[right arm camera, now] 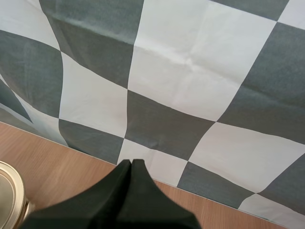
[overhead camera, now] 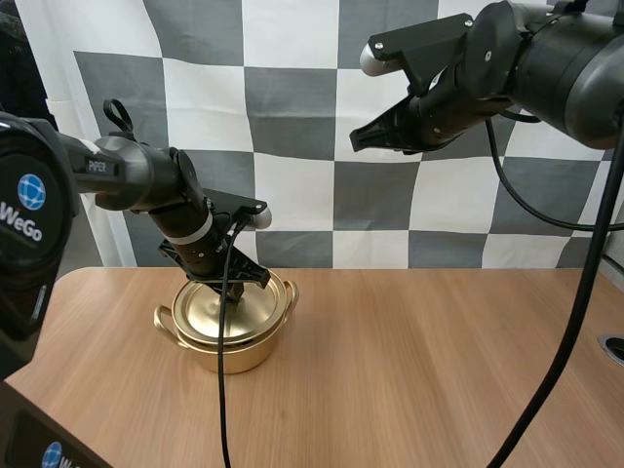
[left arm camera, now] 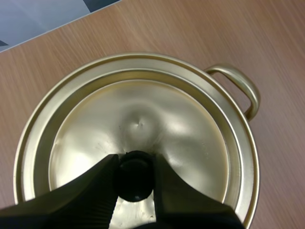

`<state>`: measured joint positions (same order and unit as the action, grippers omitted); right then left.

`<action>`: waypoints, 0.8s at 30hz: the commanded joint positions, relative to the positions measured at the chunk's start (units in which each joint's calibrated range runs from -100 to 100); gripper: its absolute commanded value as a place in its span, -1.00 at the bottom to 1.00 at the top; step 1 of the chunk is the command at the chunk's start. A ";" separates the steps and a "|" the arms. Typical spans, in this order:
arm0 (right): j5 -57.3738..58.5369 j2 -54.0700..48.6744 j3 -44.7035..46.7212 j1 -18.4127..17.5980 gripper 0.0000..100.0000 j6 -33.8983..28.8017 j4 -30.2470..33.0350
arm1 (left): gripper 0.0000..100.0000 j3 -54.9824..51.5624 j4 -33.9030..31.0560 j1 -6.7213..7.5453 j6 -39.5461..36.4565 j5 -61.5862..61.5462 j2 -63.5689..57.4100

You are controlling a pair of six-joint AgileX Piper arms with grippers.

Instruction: Open the pot, put the car inside, and close it

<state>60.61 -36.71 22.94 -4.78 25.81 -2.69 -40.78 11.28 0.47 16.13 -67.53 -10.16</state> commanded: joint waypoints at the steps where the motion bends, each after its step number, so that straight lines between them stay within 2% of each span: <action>1: 0.20 -0.01 0.05 0.05 -1.00 -0.08 0.00 | -1.00 -0.03 -0.03 -0.03 0.04 0.27 0.07; 24: 0.81 -0.01 0.05 0.05 -1.00 -0.08 0.00 | -1.00 -0.15 0.23 -0.03 0.04 0.11 1.29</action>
<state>61.35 -36.71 22.94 -4.78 25.81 -2.69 -40.88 11.54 0.47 16.13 -67.48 -8.84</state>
